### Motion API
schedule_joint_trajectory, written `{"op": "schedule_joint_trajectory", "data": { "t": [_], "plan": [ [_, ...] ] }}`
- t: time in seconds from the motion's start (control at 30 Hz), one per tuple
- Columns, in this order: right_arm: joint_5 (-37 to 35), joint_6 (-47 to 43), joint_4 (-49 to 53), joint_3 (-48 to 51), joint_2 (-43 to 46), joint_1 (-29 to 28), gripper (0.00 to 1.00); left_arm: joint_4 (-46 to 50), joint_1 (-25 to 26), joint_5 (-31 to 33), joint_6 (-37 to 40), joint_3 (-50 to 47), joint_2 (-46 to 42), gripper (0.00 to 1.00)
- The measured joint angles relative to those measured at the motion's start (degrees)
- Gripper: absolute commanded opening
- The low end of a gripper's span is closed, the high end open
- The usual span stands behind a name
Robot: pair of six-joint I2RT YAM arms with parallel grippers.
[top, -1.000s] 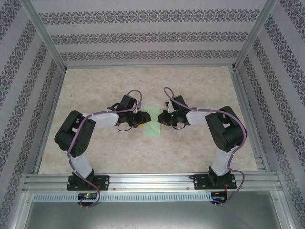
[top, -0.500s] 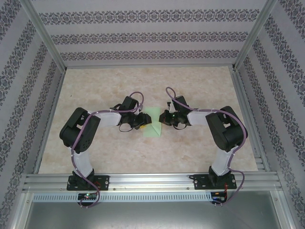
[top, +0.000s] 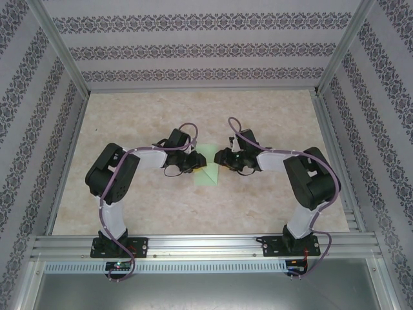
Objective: Fold a paper plane with a square sheet of paper (pick it up from the middle)
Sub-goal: Turn over the paper at the center of the table.
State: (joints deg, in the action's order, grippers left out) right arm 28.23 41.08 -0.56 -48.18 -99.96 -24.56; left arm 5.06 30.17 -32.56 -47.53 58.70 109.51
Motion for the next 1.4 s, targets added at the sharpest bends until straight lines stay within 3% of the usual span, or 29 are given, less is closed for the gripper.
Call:
{"op": "schedule_joint_trajectory", "data": {
  "t": [0.2, 0.33, 0.47, 0.73, 1.0, 1.27, 1.4],
  "plan": [
    [-4.3, -1.6, 3.0, 1.2, 9.4, 1.8, 0.77, 0.1, 0.0, 0.2, 1.0, 0.5, 0.3, 0.09],
    [-9.2, -3.5, 5.9, 2.8, 15.8, 2.8, 0.89, 2.7, 0.1, 2.1, 3.4, 2.2, -0.2, 0.06],
    [-14.6, -5.2, 9.7, 4.6, 21.6, 4.3, 0.97, 11.5, 0.7, 7.5, 7.7, 6.1, -3.2, 0.05],
    [-21.6, -5.7, 14.9, 7.1, 30.4, 8.7, 0.98, 34.4, 3.4, 26.8, 17.8, 21.3, -12.1, 0.08],
    [-24.7, -6.0, 18.2, 7.1, 31.8, 10.1, 0.98, 49.1, 5.5, 46.6, 24.2, 34.5, -11.3, 0.1],
    [-27.3, -6.3, 20.6, 7.3, 31.8, 11.8, 0.98, 56.9, 12.2, 68.4, 27.4, 44.3, 4.4, 0.1],
    [-28.2, -6.2, 21.8, 8.1, 32.1, 13.9, 0.98, 58.8, 15.2, 75.6, 28.1, 48.5, 14.2, 0.1]
  ]
}}
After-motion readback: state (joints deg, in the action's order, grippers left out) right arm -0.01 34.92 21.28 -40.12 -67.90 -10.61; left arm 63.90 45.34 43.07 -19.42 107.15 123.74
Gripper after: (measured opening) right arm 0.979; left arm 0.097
